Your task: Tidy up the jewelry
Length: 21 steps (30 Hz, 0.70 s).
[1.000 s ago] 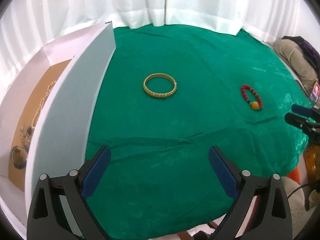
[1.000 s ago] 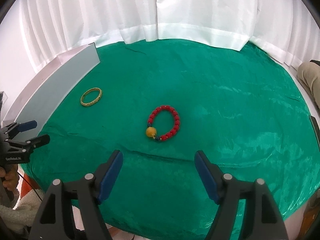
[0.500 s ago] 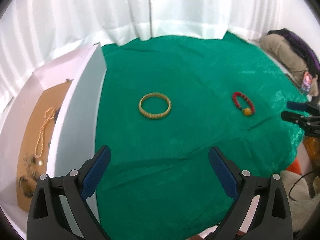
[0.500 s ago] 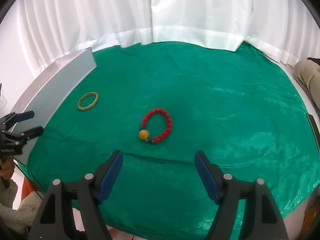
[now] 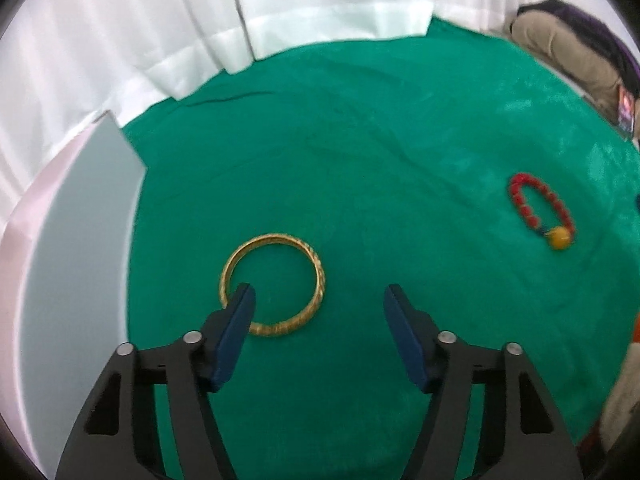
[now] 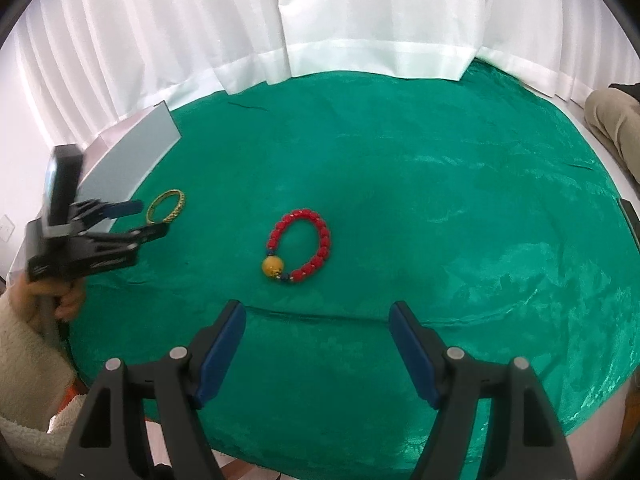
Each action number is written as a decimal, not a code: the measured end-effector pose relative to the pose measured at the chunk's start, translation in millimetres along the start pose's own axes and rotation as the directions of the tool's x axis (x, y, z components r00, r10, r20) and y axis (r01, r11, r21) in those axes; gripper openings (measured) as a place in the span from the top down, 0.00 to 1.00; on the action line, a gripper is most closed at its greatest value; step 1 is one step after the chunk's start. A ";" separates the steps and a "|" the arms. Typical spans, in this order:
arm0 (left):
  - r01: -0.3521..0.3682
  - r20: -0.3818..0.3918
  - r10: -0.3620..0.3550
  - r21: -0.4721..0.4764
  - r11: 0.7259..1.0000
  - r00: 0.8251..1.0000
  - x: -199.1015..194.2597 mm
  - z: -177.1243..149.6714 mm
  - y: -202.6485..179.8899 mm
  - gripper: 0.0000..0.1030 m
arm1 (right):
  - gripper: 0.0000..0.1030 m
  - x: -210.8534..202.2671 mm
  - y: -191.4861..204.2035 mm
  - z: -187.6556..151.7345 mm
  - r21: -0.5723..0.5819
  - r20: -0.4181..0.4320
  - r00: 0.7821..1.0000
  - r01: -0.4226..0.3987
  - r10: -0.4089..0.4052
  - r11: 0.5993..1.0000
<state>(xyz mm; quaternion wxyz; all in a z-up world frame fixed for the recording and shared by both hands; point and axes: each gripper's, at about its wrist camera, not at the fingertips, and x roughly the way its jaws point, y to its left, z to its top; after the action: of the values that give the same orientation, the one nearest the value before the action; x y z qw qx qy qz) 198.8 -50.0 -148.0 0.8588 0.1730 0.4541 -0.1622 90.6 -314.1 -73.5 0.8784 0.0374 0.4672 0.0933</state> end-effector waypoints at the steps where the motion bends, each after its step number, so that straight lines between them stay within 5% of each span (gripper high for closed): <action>1: 0.006 -0.014 -0.006 0.009 1.000 1.000 7.2 0.7 1.0 0.41 | 0.26 0.2 -2.1 -0.2 0.004 -0.002 1.000 0.004 -0.004 1.000; 3: 0.053 -0.006 -0.053 -0.012 0.999 0.999 12.3 2.7 6.6 0.49 | 0.26 -0.8 -4.8 0.1 0.013 0.000 1.000 0.008 -0.008 1.000; 5: 0.098 -0.025 -0.099 -0.056 0.994 0.995 14.4 5.3 13.8 0.70 | 0.26 -1.3 -9.9 1.2 0.017 0.003 1.000 0.010 -0.010 1.000; 6: 0.113 -0.036 -0.117 -0.081 0.990 0.993 15.2 5.9 17.1 0.91 | 0.26 -1.6 -11.1 1.6 0.017 0.004 1.000 0.011 -0.011 1.000; 7: 0.114 -0.042 -0.119 -0.095 0.989 0.992 15.5 6.1 18.7 0.96 | 0.26 -2.0 -11.9 1.7 0.014 0.004 1.000 0.012 -0.012 1.000; 12: 0.119 -0.017 -0.123 -0.143 0.982 0.992 -1.3 -2.1 19.5 0.97 | 0.26 -5.4 -16.8 11.2 -0.062 0.016 1.000 0.016 -0.015 0.998; 16: 0.129 0.017 -0.128 -0.193 0.973 0.992 -26.4 -15.9 19.8 0.97 | 0.26 -2.0 -10.6 13.0 -0.238 0.022 0.996 0.086 -0.083 0.967; 21: 0.123 0.028 -0.120 -0.234 0.964 0.992 -45.2 -27.1 20.4 0.97 | 0.31 17.5 6.9 12.3 -0.334 -0.059 0.997 -0.059 0.042 0.941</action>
<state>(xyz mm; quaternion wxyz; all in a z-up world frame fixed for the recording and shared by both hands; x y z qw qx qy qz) 163.9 -14.3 -121.5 0.8648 0.0408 0.4739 -0.1609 109.4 -303.7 -79.8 0.8572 -0.1030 0.4655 0.1947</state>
